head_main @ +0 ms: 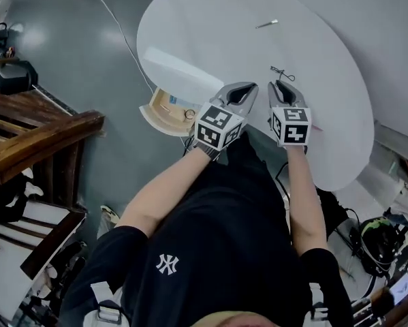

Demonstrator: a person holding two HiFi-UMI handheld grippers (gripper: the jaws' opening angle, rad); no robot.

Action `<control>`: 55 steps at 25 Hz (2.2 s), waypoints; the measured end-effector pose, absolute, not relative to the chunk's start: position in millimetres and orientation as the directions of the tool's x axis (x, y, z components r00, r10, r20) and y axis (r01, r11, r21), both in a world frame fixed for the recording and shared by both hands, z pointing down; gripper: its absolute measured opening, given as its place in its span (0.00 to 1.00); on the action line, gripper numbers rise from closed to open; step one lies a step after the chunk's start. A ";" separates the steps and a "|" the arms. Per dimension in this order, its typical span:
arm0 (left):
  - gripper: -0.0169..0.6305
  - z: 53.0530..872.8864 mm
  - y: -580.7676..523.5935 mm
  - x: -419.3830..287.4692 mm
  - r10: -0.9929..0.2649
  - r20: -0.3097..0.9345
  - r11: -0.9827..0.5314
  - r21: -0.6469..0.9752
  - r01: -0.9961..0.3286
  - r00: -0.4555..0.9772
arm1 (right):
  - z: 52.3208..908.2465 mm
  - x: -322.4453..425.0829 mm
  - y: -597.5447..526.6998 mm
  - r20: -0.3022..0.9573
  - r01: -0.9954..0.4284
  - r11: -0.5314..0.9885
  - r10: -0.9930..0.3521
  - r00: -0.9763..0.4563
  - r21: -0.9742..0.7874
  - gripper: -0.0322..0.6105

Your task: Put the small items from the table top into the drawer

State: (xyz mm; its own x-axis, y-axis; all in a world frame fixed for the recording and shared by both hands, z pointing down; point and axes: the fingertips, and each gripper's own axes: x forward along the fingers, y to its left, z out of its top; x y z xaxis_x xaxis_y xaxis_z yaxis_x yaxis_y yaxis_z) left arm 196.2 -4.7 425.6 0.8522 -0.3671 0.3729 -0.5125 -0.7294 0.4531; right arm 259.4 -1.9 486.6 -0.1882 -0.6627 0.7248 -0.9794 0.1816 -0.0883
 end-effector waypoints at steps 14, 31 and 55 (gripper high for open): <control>0.03 456.9 -24.5 225.5 -0.350 0.444 -0.708 0.451 -0.543 0.825 | 554.9 308.6 -24.6 0.841 -0.952 0.306 -0.517 -0.158 0.010 0.35; 0.03 468.8 -37.8 242.1 -0.343 0.468 -0.686 0.468 -0.558 0.814 | 592.3 318.1 -41.5 0.888 -0.926 0.376 -0.415 -0.197 -0.030 0.32; 0.03 450.7 -21.6 158.3 -0.464 0.436 -0.627 0.452 -0.634 0.771 | 539.3 239.1 -36.4 0.814 -0.934 0.326 -0.496 -0.301 -0.147 0.26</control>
State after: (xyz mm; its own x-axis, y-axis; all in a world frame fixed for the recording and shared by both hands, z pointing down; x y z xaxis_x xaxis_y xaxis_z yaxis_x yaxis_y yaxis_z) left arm 158.3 -21.6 450.7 0.7707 -0.4643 0.4364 -0.6340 -0.6272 0.4524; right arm 239.1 -36.4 539.3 -0.3011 -0.4963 0.8143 -0.9340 0.3257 -0.1468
